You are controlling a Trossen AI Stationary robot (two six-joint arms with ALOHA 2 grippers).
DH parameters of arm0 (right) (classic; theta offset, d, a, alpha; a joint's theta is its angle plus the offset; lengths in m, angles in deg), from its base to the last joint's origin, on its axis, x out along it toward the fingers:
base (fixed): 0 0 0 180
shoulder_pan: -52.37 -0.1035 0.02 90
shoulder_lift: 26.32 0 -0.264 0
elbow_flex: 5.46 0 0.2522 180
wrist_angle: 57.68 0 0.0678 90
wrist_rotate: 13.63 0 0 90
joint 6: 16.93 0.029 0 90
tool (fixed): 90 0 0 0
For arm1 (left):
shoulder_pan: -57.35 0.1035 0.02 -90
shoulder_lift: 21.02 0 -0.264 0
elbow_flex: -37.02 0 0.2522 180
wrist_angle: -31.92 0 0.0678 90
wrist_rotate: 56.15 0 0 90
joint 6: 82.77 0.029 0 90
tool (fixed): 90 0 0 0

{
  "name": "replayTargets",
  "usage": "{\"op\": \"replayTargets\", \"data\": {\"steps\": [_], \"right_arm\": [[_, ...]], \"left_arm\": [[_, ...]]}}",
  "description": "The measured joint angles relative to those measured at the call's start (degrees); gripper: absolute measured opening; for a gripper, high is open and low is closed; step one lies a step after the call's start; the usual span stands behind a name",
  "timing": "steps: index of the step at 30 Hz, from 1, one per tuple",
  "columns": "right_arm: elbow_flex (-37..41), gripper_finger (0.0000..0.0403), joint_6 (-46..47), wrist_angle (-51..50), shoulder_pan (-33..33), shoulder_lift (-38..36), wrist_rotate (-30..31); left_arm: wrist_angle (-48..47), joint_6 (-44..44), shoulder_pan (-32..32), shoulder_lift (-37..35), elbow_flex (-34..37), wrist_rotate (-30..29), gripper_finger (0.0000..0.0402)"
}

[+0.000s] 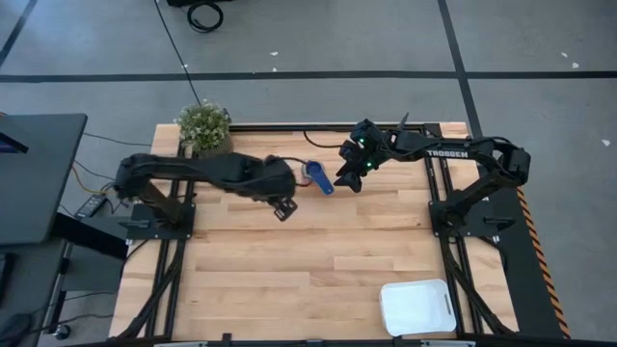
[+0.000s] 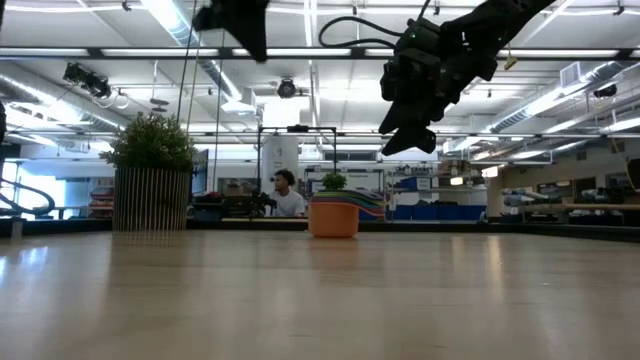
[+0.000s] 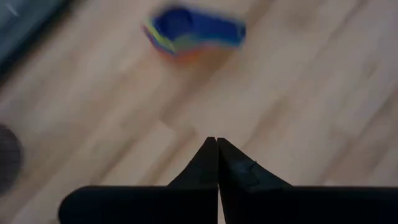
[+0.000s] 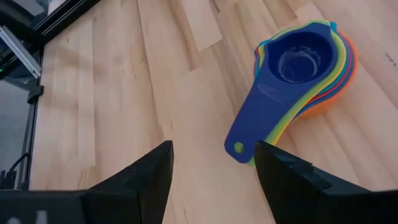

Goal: Nest measuring cups in basket
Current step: Put the stacked measuring cups into the white bin

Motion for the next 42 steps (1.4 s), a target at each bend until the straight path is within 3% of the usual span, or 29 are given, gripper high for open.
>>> {"op": "replayTargets", "data": {"steps": [9, 12, 17, 22, 33, 36, 42], "right_arm": [[0.0, 0.023, -0.2, 0.3, 0.0, 0.0, 0.0], [0.0, 0.023, -0.5, 0.6, 0.1, 0.0, 0.0], [0.0, 0.023, -0.5, 1.0, 0.1, 0.0, -0.1], [0.0, 0.023, -0.5, 1.1, 0.1, 0.0, -0.1], [0.0, 0.023, -0.5, 0.5, 0.1, 0.0, -0.2], [0.0, 0.023, -0.5, 0.5, 0.1, 0.0, -0.2], [0.0, 0.023, -2.4, 0.4, 0.1, 0.0, -0.2]], "left_arm": [[-2.1, -6.9, -7.8, -4.8, 0.1, -21.0, 0.0], [-2.2, -13.9, -10.4, -6.5, 4.4, -26.6, 0.0], [8.0, -19.2, -12.7, -12.5, 18.0, -29.2, 0.0], [24.2, -15.5, -10.9, -19.5, 29.5, -30.5, 0.0], [84.5, -13.0, -7.8, -22.3, 54.7, -22.7, 0.0], [89.4, -17.3, -7.0, -22.3, 57.6, -25.0, 0.0], [88.5, -23.6, -5.9, -21.7, 59.4, -26.6, 0.0]]}}
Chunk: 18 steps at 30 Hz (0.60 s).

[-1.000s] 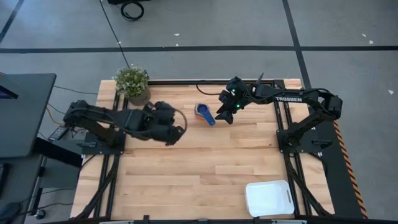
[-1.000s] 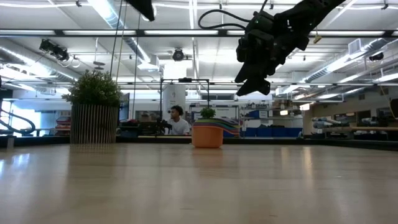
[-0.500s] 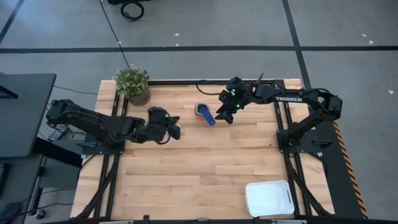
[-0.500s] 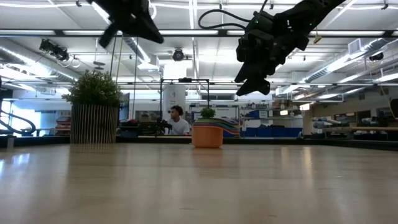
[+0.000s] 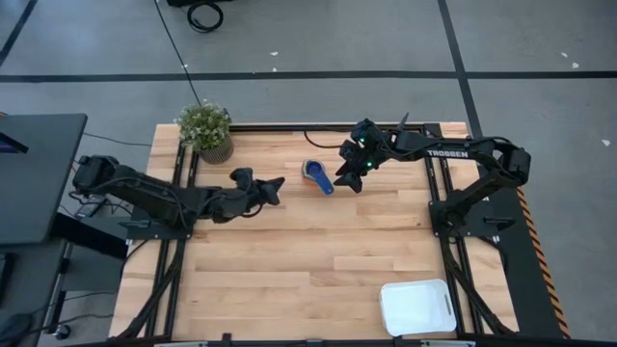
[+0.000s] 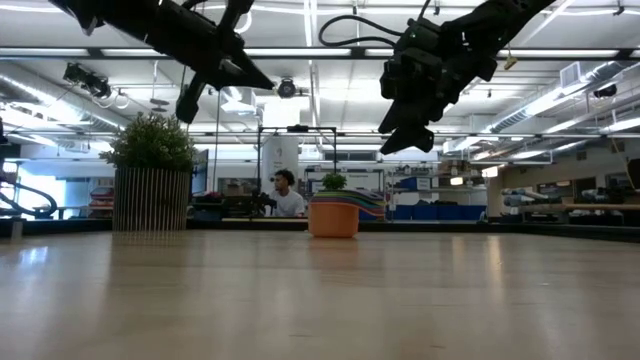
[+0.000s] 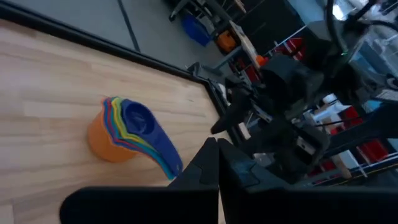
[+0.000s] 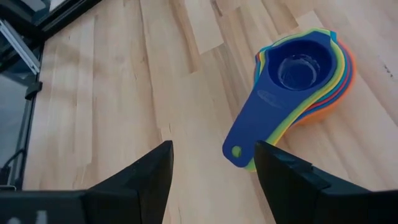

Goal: Nest measuring cups in basket
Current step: Put the stacked measuring cups into the white bin

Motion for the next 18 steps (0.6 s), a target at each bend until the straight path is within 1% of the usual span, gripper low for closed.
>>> {"op": "replayTargets", "data": {"steps": [4, 7, 10, 18], "right_arm": [[0.0, 0.0226, -0.3, -0.6, 0.0, 0.0, 0.0], [0.0, 0.0225, 2.4, -1.5, 0.0, 0.0, 0.0], [0.0, 0.0225, 2.5, -2.6, 0.0, 0.0, 0.0], [0.0, 0.0224, 4.3, -2.7, 0.6, 0.0, 0.6]], "left_arm": [[0.2, 0.5, 0.6, 0.7, 0.0, 0.0, 0.0], [0.0, 0.5, 1.1, 2.0, 0.0, 0.0, 0.0], [0.0, 0.2, 1.5, 3.9, 0.0, 0.0, 0.0], [-0.1, -3.9, 2.1, 7.9, 0.0, 2.0, 0.0]]}}
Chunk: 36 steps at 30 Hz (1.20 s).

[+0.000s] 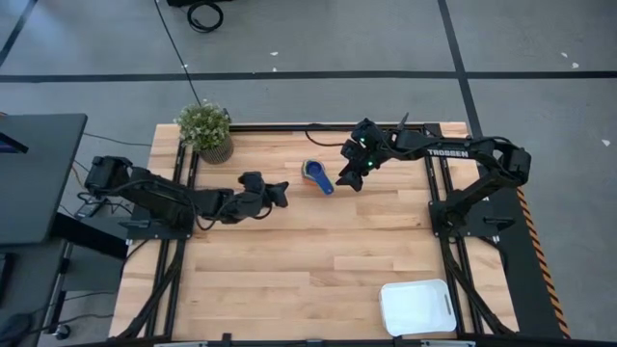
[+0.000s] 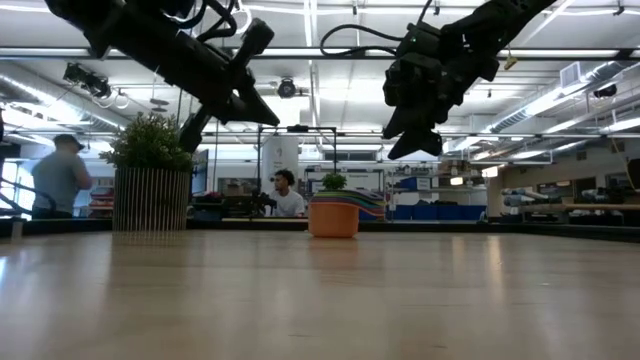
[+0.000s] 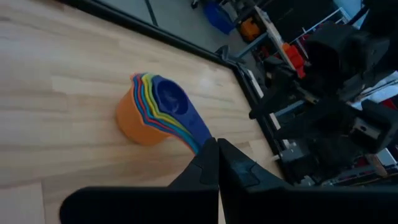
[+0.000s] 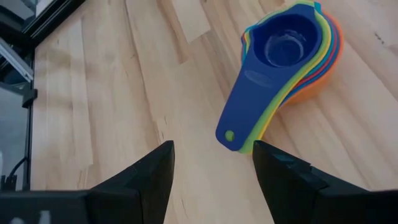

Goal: Nest measuring cups in basket
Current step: Put the stacked measuring cups into the white bin

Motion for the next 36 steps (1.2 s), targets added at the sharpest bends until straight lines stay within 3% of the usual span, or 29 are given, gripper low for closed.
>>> {"op": "replayTargets", "data": {"steps": [11, 16, 30, 36], "right_arm": [[0.0, 0.0224, 0.2, 0.4, 0.0, 0.0, 0.2], [0.0, 0.0224, -0.2, 0.4, 0.0, 0.0, 0.1], [0.0, 0.0224, 1.6, 1.2, 1.2, 0.0, -2.3], [0.0, 0.0224, 7.2, 4.0, 1.2, 0.0, -1.6]], "left_arm": [[0.5, 0.8, 0.0, 0.0, 0.0, 3.8, 0.0], [0.5, 5.9, 0.0, 0.0, 0.0, 6.2, 0.0], [0.4, 21.0, 0.4, 0.0, 0.0, 6.2, 0.0], [0.5, 24.3, 0.4, 2.1, -0.1, 7.3, 0.0]]}}
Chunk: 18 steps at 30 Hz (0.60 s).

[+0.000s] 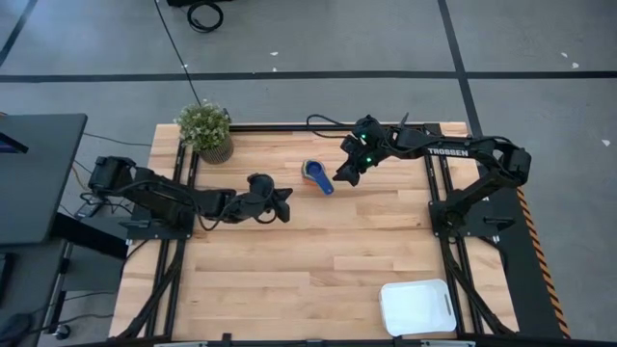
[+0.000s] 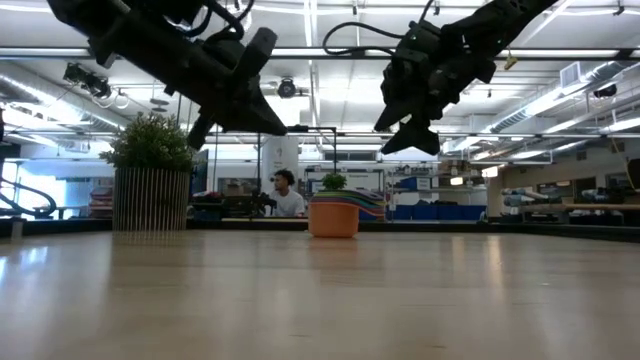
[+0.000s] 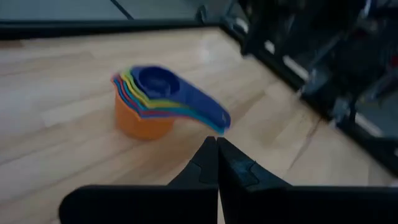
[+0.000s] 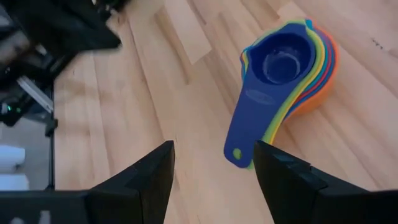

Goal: Nest measuring cups in basket
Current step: Put the stacked measuring cups into the white bin

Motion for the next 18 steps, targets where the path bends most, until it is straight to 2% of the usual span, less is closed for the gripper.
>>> {"op": "replayTargets", "data": {"steps": [9, 18], "right_arm": [[0.0, 0.0224, -3.4, 2.4, -0.2, 0.0, 6.4], [0.0, 0.0244, -4.4, 1.1, -1.1, 0.0, 8.9]], "left_arm": [[2.6, 0.5, -0.4, 2.6, 0.0, 3.0, 0.0], [2.8, 1.3, -0.4, 2.6, 0.0, 3.9, 0.0]]}}
